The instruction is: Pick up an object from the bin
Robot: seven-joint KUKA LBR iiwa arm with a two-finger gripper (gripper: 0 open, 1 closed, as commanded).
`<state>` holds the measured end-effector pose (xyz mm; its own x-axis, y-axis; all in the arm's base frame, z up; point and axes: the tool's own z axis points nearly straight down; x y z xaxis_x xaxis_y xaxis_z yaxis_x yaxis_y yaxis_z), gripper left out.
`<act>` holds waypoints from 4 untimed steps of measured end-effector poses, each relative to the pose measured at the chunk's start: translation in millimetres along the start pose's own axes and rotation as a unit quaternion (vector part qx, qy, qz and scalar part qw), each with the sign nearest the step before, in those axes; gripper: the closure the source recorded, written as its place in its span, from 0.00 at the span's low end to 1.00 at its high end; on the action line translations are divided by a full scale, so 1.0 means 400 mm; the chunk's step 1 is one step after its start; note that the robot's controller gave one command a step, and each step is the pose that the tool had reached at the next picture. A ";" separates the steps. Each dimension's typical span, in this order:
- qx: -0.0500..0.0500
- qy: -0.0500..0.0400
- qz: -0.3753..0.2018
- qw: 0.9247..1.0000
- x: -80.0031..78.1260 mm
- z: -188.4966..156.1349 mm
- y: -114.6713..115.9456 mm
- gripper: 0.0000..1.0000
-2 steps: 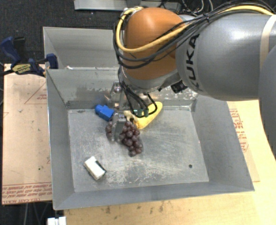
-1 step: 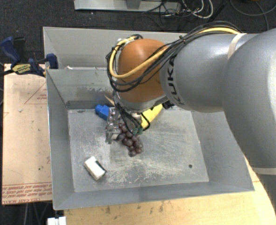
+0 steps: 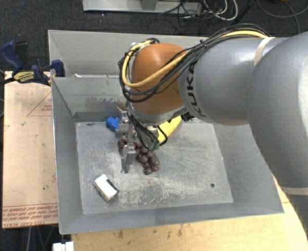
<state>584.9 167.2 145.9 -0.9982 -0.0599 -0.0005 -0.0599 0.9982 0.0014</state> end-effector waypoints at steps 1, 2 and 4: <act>0.000 0.000 0.000 1.000 0.000 0.000 0.000 0.00; -0.001 -0.003 -0.063 0.998 -0.049 0.033 -0.015 0.00; 0.000 -0.005 -0.139 0.990 -0.156 0.173 -0.238 1.00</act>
Offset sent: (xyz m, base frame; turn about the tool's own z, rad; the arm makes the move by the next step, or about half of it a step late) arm 0.0649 -0.0291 -0.0597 -0.3899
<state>652.8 75.9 76.6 -0.9431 -0.3324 -0.0099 -0.3324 0.9431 0.0002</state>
